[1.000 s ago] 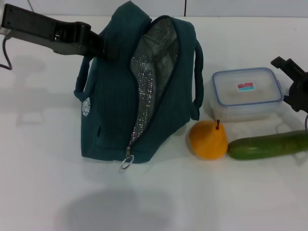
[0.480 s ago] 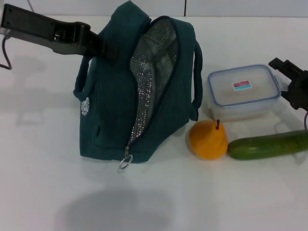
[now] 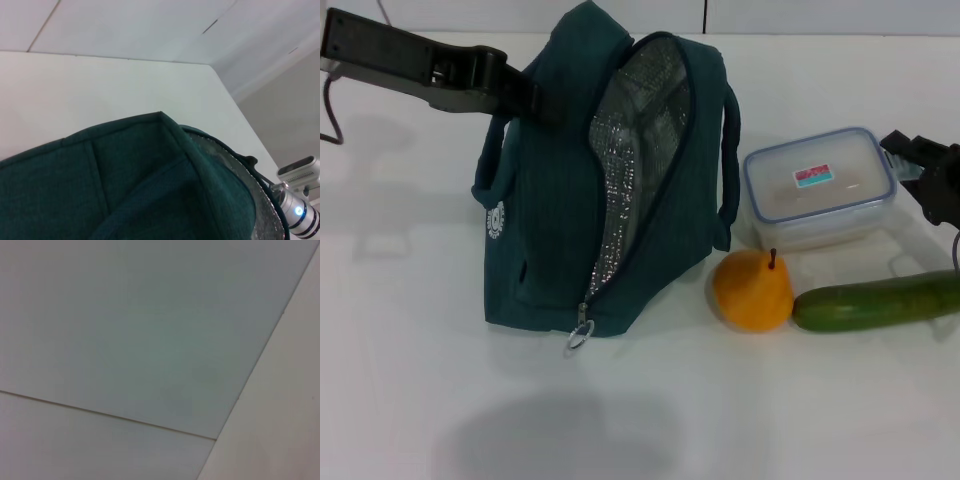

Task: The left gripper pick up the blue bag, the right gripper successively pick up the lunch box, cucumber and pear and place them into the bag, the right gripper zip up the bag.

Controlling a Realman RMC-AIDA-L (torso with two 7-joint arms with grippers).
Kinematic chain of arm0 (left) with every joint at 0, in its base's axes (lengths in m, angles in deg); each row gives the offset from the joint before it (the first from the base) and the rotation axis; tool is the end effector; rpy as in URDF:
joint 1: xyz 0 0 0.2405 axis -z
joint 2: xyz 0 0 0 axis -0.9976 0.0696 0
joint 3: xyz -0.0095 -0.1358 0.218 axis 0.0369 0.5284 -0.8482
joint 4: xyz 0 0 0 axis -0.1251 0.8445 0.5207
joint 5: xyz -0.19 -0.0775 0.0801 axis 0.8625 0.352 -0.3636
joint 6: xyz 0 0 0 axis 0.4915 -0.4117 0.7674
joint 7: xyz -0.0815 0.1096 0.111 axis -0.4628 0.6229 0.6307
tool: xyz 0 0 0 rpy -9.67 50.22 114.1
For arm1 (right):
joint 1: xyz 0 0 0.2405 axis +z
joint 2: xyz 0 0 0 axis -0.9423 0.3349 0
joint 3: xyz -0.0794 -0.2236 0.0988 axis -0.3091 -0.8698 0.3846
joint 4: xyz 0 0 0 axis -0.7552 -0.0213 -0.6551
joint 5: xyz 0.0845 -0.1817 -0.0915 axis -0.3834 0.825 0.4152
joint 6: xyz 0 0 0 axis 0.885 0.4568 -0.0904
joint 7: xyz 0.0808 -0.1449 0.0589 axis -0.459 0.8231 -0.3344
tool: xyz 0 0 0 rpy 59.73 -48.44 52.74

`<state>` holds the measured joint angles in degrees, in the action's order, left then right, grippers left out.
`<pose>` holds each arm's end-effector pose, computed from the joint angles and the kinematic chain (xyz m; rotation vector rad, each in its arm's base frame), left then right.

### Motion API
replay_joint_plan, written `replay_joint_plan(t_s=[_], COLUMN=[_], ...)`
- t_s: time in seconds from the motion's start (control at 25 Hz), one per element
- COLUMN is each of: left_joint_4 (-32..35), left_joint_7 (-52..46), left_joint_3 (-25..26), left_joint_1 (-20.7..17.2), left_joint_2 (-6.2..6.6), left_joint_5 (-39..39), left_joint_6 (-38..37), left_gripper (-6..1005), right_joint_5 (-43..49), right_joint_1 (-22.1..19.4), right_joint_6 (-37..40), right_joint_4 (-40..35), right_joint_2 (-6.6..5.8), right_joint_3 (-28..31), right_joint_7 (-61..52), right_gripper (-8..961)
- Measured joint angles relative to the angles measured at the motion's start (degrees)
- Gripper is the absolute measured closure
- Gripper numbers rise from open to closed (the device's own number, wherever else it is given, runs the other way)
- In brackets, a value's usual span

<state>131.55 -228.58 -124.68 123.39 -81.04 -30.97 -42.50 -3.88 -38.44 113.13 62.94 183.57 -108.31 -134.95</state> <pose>-0.1601 0.3695 0.0822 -2.6026 -1.5424 -0.3815 0.3054 0.3767 -0.0480 -1.5458 1.8710 1.4157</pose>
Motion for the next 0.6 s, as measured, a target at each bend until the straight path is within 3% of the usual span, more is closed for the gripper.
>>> replay_joint_plan(t_s=[0.12,0.2,0.6], left_joint_4=[0.0,0.0,0.0], left_joint_7=[0.07,0.15,0.45], left_joint_3=[0.0,0.0,0.0], left_joint_1=[0.0,-0.01,-0.07], left_joint_2=[0.0,0.0,0.0], left_joint_5=[0.07,0.12,0.19], left_joint_6=[-0.03,-0.07,-0.13], left_gripper=[956,957,957], right_joint_5=[0.0,0.0,-1.64], right_joint_1=[0.01,0.03,-0.89], right_joint_6=[0.03,0.07,5.4], right_joint_4=[0.02,-0.09,-1.01], right_joint_2=[0.0,0.0,0.0], right_joint_3=[-0.11,-0.55,-0.66], right_joint_7=[0.01,0.05,3.98], right_gripper=[697,856,858])
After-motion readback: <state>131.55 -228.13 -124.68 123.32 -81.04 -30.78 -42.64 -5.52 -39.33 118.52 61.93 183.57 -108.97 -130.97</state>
